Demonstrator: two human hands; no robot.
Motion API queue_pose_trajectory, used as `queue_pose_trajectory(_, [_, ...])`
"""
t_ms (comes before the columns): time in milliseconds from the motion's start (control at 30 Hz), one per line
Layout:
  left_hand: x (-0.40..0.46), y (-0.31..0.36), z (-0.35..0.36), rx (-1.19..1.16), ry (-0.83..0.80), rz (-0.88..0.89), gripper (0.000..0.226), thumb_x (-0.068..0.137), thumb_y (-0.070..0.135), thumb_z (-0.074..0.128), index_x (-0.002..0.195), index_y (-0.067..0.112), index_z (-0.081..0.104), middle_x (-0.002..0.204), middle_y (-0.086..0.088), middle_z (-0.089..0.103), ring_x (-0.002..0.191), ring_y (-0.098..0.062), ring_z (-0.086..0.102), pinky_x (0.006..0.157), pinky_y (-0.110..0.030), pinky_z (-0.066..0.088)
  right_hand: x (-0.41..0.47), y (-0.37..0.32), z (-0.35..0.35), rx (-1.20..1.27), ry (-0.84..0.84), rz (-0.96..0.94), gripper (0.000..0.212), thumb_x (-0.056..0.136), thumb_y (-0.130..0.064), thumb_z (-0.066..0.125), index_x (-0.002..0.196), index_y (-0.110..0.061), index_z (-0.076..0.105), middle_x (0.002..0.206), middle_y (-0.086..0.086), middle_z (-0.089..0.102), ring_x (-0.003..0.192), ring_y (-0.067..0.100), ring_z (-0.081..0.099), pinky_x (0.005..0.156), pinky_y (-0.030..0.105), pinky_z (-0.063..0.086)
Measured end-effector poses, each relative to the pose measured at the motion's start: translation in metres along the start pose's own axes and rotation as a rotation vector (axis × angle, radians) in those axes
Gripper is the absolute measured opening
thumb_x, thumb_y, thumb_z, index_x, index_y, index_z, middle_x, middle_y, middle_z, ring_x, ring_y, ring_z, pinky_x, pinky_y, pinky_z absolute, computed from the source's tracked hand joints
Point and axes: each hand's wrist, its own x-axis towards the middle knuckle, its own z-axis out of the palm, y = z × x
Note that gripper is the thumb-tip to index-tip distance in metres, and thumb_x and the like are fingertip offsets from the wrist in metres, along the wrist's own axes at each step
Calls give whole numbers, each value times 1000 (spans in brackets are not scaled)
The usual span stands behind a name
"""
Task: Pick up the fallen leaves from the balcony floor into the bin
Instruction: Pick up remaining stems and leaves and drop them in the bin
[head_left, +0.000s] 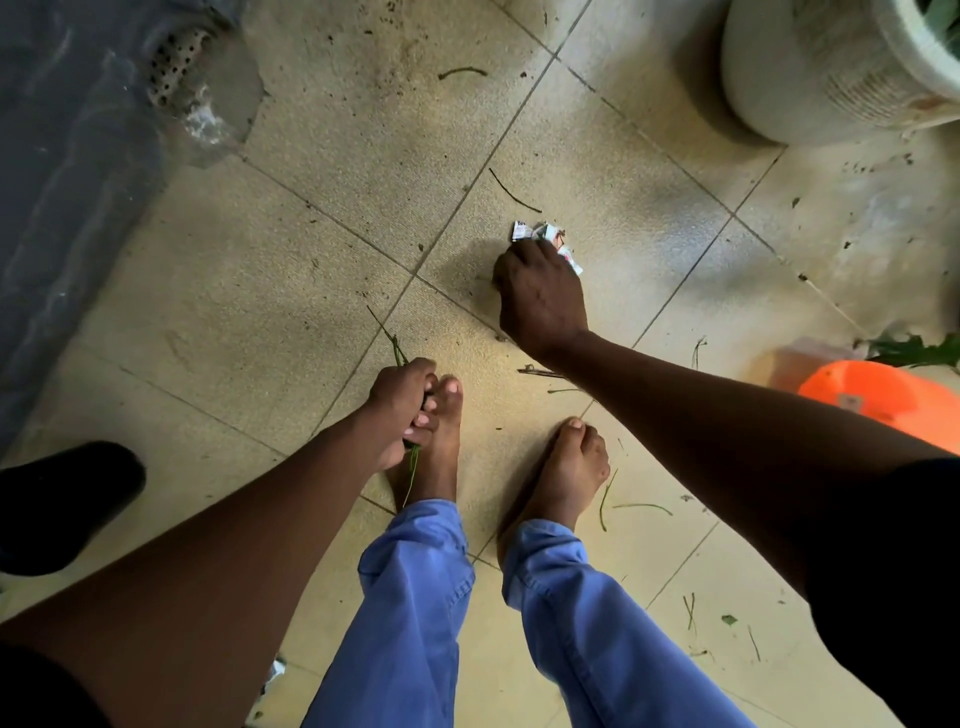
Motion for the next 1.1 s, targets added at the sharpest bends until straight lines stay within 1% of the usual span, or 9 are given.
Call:
queue_pose_trajectory(100, [0, 1, 2, -3, -8, -10, 37, 103, 30, 46, 68, 18, 42, 55, 1, 38, 34, -8, 27, 32, -12, 16, 21, 7, -17, 93, 171, 91, 9, 93, -17, 62, 99, -14, 68, 107, 6, 62, 99, 25, 53, 80, 35, 45])
queue_pose_trajectory(167, [1, 3, 2, -1, -10, -12, 36, 102, 30, 46, 68, 18, 42, 55, 1, 38, 34, -8, 27, 33, -12, 17, 40, 17, -26, 127, 191, 159, 12, 96, -20, 58, 102, -15, 68, 111, 4, 62, 101, 23, 52, 81, 31, 43])
queue_pose_trajectory(300, [1, 10, 1, 11, -4, -1, 38, 103, 29, 46, 67, 18, 42, 56, 0, 38, 35, -8, 27, 32, -12, 16, 71, 29, -29, 85, 100, 165, 13, 97, -12, 54, 103, -9, 66, 111, 10, 61, 104, 27, 53, 75, 34, 45])
queue_pose_trajectory(433, [5, 16, -2, -18, -23, 7, 37, 103, 29, 45, 67, 19, 40, 55, 1, 37, 36, -8, 25, 33, -13, 13, 84, 26, -25, 8, 3, 138, 11, 87, 2, 61, 96, -4, 64, 104, 15, 62, 99, 31, 55, 68, 33, 37])
queue_pose_trajectory(500, [8, 17, -3, -33, -30, 7, 37, 103, 29, 45, 67, 19, 40, 55, 0, 36, 36, -8, 25, 33, -13, 14, 88, 24, -26, -12, -7, 110, 12, 86, 5, 59, 95, -2, 63, 103, 18, 62, 96, 34, 56, 67, 33, 35])
queue_pose_trajectory(733, [11, 9, -11, -50, -42, -11, 38, 103, 30, 44, 67, 19, 41, 54, 1, 37, 35, -9, 25, 33, -13, 15, 97, 17, -28, -59, -39, 19, 21, 88, 10, 56, 107, 1, 62, 99, 20, 62, 92, 35, 58, 66, 34, 35])
queue_pose_trajectory(867, [8, 13, -14, -81, -52, -30, 39, 104, 29, 43, 66, 20, 39, 53, 1, 36, 36, -8, 25, 33, -12, 14, 105, 20, -22, -35, -36, 38, 11, 94, 4, 51, 97, -4, 58, 88, 14, 59, 81, 30, 58, 61, 34, 40])
queue_pose_trajectory(1000, [4, 26, -14, -193, -120, -78, 42, 106, 32, 42, 65, 21, 37, 54, 2, 35, 35, -7, 26, 30, -13, 13, 113, 20, -35, 169, -50, 252, 18, 86, 4, 54, 78, -11, 51, 71, -4, 47, 62, 11, 45, 50, 26, 33])
queue_pose_trajectory(1100, [-8, 40, -8, -303, -164, -88, 44, 107, 33, 41, 64, 22, 36, 53, 2, 34, 35, -6, 24, 28, -15, 13, 111, 11, -59, 435, -19, 429, 11, 71, 3, 64, 80, -4, 64, 72, 1, 62, 64, 14, 56, 53, 24, 43])
